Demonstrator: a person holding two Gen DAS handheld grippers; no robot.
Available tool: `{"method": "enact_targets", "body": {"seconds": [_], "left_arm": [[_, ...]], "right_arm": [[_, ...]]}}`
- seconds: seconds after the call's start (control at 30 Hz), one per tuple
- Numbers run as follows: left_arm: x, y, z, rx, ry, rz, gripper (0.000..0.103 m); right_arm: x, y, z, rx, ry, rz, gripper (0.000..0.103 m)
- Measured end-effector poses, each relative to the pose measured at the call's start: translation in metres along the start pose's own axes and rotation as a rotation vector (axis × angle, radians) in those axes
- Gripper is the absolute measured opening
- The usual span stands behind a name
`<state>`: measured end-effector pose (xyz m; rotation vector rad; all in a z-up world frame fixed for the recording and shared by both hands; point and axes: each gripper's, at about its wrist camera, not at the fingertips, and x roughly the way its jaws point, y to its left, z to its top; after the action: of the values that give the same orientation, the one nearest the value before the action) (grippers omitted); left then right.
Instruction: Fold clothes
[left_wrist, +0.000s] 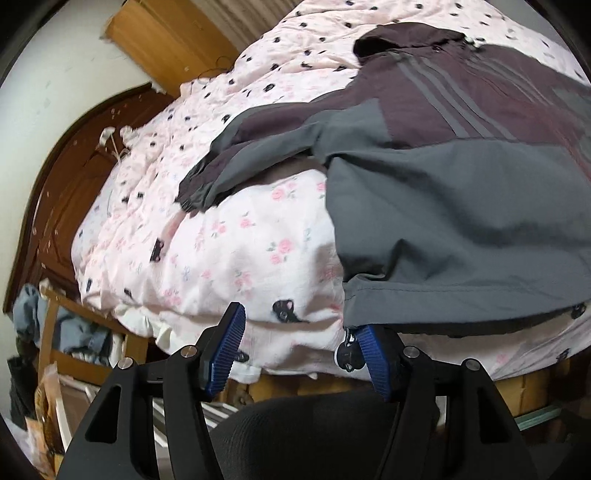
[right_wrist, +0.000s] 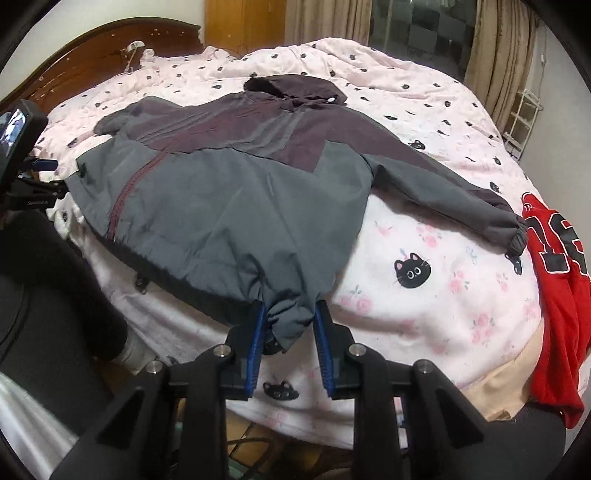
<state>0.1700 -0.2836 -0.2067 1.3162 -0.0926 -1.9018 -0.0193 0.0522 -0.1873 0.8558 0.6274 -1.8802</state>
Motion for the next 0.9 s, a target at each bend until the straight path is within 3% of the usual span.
{"method": "enact_targets", "body": {"seconds": [0.13,0.27,0.43,0.53,0.63,0.77,0.9], "left_arm": [[-0.002,0.001,-0.008,0.000,0.045,0.004,0.057],[0.002,0.003,-0.015,-0.012,0.082,0.040,0.057],[0.004,0.008,-0.019,-0.039,0.123,0.014,0.057],[0.007,0.010,-0.024,-0.040,0.172,0.005,0.057],[0.008,0.013,-0.028,-0.055,0.199,-0.010,0.057],[-0.009,0.018,-0.025,-0.087,0.123,-0.031,0.057],[-0.026,0.019,-0.010,-0.120,0.009,-0.063,0.057]], "right_arm": [[-0.003,0.000,-0.001,-0.023,0.022,0.007,0.023],[-0.005,-0.009,-0.007,-0.004,0.046,-0.033,0.001],[0.006,-0.042,-0.013,0.111,0.110,-0.059,0.002],[0.006,-0.047,-0.015,0.117,0.112,-0.061,0.003],[0.006,-0.047,-0.013,0.114,0.107,-0.052,0.010],[0.003,-0.039,-0.007,0.087,0.069,-0.042,0.039],[0.003,-0.026,0.011,0.041,0.032,0.017,0.041]]}}
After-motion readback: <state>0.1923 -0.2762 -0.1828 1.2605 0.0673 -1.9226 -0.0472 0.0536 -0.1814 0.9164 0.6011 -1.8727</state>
